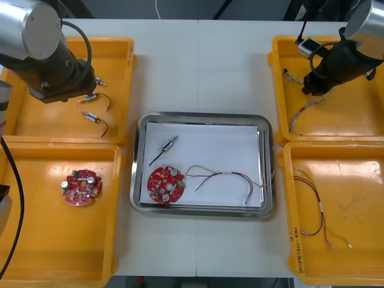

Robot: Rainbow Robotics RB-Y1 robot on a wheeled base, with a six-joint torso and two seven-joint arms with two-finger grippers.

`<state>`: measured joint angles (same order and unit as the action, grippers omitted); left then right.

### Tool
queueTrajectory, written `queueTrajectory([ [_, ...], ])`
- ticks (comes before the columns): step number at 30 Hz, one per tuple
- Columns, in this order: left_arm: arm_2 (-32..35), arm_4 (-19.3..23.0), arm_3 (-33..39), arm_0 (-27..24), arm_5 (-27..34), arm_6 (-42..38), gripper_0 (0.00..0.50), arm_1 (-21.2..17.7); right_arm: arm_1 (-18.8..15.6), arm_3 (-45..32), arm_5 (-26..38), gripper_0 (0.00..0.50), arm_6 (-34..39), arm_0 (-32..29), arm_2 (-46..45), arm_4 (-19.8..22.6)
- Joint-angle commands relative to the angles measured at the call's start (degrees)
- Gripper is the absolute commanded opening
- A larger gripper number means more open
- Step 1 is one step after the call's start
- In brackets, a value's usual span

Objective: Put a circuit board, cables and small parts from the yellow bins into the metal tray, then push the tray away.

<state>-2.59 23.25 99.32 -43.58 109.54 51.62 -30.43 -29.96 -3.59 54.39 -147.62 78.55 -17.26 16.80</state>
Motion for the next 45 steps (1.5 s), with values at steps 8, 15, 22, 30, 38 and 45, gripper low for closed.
queueTrajectory([
  [8,1.71,3.2,-13.18,-6.17,-6.36,-7.5,0.5,-1.91,0.52,-1.07,-1.84,0.5,1.72,-1.2,0.29,1.57],
  [15,1.1,4.96,-20.65,-7.31,-10.75,-8.29,0.5,-1.91,0.61,-1.07,-2.72,0.46,1.55,-2.43,0.29,2.27],
  [22,-0.31,5.4,-25.49,-7.75,-15.59,-8.65,0.5,-1.91,0.61,-1.07,-2.72,0.0,1.11,-3.05,0.38,2.8],
  [30,-1.98,5.66,-28.74,-7.75,-18.66,-8.65,0.5,-1.74,0.61,-1.6,-2.63,0.0,0.23,-3.14,0.82,2.62],
  [38,-2.5,6.89,-32.17,-7.66,-20.33,-8.56,0.5,-1.65,0.61,-9.59,5.11,0.0,0.14,-3.14,1.35,-0.63],
  [45,-2.77,7.16,-34.45,-7.66,-23.24,-8.56,0.5,-1.21,-0.71,-16.45,13.11,0.0,1.11,-3.14,1.35,-0.98],
])
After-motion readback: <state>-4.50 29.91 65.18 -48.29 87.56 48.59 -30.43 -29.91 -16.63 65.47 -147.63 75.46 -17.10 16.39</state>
